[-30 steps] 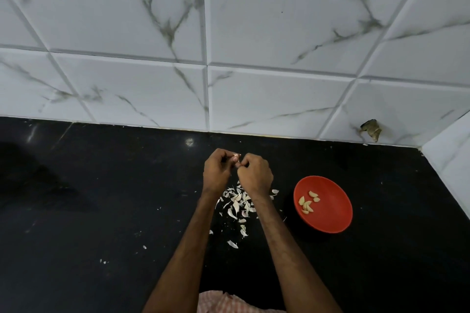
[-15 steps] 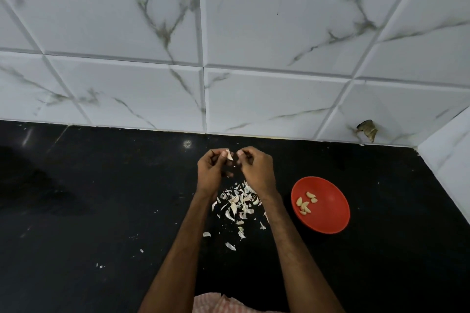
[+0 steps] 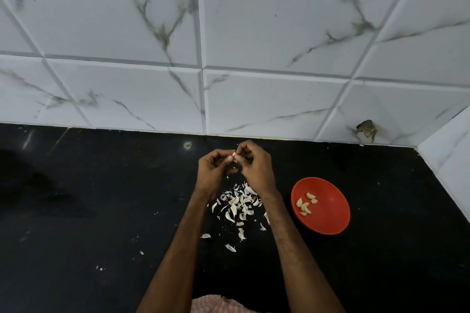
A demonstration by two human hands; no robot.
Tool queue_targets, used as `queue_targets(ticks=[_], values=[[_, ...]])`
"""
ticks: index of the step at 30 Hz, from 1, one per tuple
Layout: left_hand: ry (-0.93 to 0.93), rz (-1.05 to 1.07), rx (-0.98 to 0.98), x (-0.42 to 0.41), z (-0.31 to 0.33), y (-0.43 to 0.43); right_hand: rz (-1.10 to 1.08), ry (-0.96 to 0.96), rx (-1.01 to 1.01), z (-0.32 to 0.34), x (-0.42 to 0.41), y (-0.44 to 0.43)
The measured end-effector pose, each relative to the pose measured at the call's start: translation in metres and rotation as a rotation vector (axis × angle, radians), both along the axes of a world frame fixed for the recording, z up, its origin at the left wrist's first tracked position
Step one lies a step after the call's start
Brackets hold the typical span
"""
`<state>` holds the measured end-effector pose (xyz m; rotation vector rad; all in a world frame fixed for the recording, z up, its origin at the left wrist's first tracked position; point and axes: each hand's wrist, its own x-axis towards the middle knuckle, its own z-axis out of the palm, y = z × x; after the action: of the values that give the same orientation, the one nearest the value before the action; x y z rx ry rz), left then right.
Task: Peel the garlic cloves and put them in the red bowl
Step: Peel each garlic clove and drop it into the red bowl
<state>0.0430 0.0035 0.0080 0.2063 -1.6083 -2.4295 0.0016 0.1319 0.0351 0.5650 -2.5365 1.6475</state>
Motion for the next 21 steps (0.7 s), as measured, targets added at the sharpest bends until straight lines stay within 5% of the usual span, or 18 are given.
queue_targets(ticks=[13, 21], values=[[0.059, -0.018, -0.146, -0.003, 0.000, -0.005, 0.111, -0.001, 0.095, 0.003, -0.007, 0.010], [0.030, 0.007, -0.068, -0.001, 0.003, 0.007, 0.027, 0.017, 0.184, 0.003, -0.001, 0.007]])
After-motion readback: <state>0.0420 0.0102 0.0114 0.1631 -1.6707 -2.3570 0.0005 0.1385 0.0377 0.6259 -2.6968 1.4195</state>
